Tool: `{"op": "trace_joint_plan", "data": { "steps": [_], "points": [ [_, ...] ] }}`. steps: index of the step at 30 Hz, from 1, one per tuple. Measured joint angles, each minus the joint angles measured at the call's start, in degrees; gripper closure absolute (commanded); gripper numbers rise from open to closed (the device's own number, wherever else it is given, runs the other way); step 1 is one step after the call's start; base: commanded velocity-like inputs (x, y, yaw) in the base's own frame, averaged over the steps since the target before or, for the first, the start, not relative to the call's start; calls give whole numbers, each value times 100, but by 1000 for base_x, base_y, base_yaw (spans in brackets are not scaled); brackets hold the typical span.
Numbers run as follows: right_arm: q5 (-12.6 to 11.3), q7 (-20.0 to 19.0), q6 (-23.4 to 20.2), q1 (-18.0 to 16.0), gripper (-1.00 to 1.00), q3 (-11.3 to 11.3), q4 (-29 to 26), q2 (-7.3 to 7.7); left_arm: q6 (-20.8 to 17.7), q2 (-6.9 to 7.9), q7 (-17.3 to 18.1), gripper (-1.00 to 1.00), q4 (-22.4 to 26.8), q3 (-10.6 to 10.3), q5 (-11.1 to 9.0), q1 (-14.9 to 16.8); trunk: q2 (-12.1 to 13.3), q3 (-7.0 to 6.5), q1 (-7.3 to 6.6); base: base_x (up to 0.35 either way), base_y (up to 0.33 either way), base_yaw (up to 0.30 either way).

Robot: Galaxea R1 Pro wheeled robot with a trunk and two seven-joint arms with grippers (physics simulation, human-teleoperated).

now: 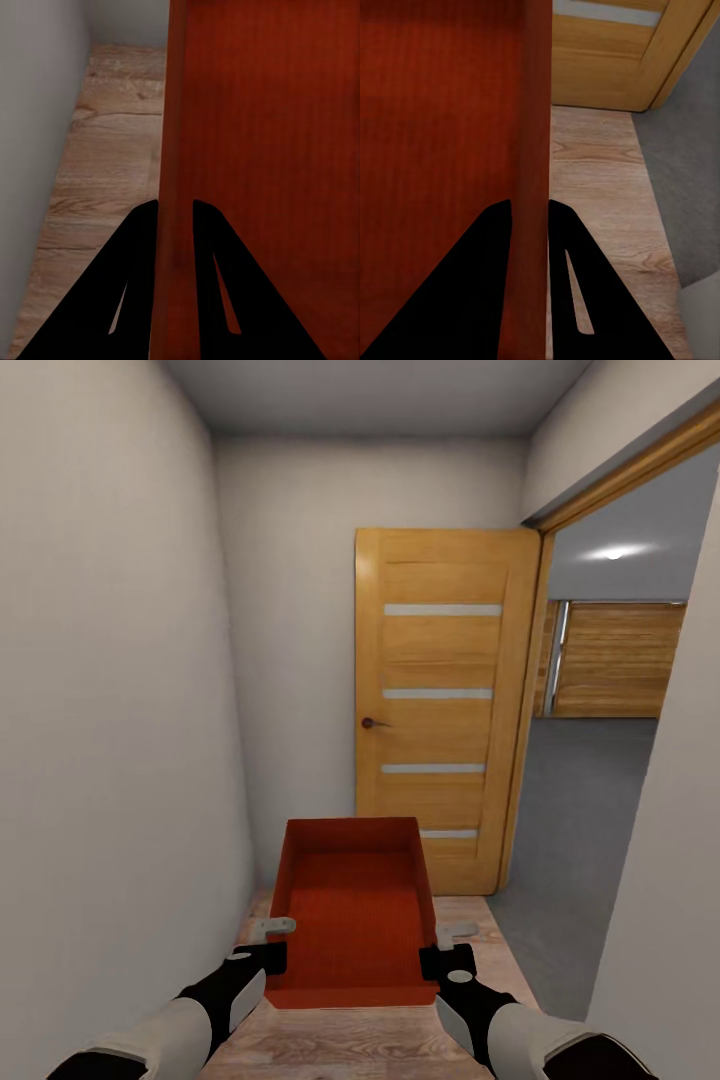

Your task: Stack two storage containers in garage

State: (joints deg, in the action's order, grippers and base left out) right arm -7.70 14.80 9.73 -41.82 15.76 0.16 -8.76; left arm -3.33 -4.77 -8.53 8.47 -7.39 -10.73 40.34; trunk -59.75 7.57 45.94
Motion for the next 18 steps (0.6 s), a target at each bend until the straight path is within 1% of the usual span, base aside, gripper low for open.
{"op": "trace_joint_plan", "data": {
  "steps": [4,6,8,18],
  "points": [
    [3,-3,-6,1,100,-7,0,0,-14,0,1,100,2,5,7,0,0,0,0,324,0,-17],
    [3,-2,-13,1,100,-11,-1,1,-28,-1,0,100,6,9,15,2,0,0,0,317,0,-155],
    [4,-4,-17,0,100,-13,-1,1,-35,-1,-2,100,9,5,11,2,0,0,1,192,0,-234],
    [6,-6,-12,0,100,-17,-1,1,-39,1,-5,100,19,-4,5,1,1,0,3,26,0,-282]
  ]
}}
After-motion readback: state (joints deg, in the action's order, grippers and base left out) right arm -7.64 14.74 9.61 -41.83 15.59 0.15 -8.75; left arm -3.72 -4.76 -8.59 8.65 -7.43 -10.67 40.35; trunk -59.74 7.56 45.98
